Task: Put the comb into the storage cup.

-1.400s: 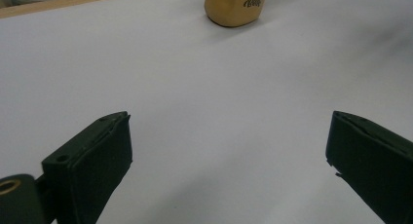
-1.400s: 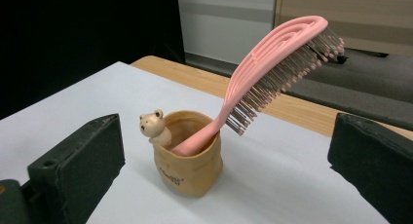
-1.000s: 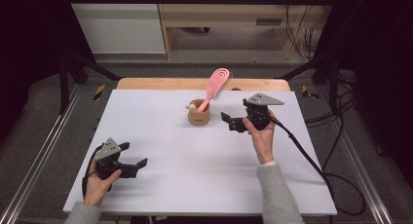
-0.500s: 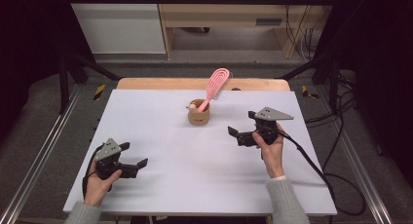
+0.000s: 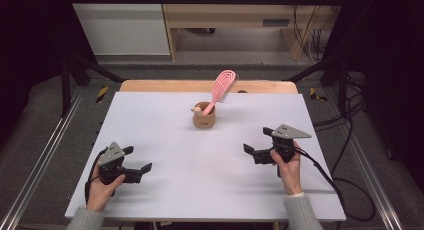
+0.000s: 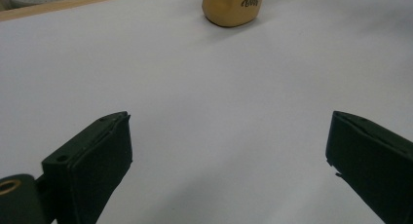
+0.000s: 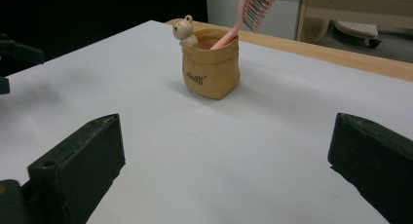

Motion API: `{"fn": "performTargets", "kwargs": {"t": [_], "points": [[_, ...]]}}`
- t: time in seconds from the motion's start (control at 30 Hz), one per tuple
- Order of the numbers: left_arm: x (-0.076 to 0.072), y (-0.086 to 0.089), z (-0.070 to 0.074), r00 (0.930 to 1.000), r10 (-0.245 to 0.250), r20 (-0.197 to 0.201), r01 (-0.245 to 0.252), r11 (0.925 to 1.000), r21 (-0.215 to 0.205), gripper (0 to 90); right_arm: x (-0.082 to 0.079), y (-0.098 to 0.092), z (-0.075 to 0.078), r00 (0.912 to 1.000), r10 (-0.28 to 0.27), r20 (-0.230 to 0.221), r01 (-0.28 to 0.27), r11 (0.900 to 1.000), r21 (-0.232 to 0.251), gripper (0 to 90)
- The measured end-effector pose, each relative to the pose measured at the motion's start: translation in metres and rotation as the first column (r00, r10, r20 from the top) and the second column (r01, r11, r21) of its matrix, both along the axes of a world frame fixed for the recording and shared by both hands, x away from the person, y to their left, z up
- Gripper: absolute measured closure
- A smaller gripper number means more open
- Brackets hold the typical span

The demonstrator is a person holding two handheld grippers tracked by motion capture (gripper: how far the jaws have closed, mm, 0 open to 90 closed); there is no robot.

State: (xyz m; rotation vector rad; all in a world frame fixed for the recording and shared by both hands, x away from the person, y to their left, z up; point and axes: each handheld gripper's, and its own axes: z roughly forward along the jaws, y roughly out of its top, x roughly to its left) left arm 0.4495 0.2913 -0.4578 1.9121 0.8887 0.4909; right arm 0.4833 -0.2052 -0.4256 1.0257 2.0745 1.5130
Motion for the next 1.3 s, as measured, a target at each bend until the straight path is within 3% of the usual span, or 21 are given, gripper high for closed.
{"fn": "performTargets", "kwargs": {"t": [0.57,0.9,1.3], "points": [[0.0,-0.001,-0.001,1.0,-0.006,0.001,0.006,1.0,0.004,2.9,-0.02,-0.033,-0.029,0.9994,-0.025,-0.022,0.026,0.999,0.02,0.3],[0.0,-0.001,-0.002,1.0,-0.006,-0.002,0.006,0.9999,0.008,2.9,-0.024,-0.048,-0.039,0.9997,-0.021,-0.016,0.021,0.999,0.024,0.3],[0.0,-0.003,-0.002,0.9999,-0.011,0.002,0.011,0.9999,0.014,2.9,-0.025,-0.054,-0.044,0.9994,-0.005,-0.034,0.005,1.0,0.01,0.3]]}}
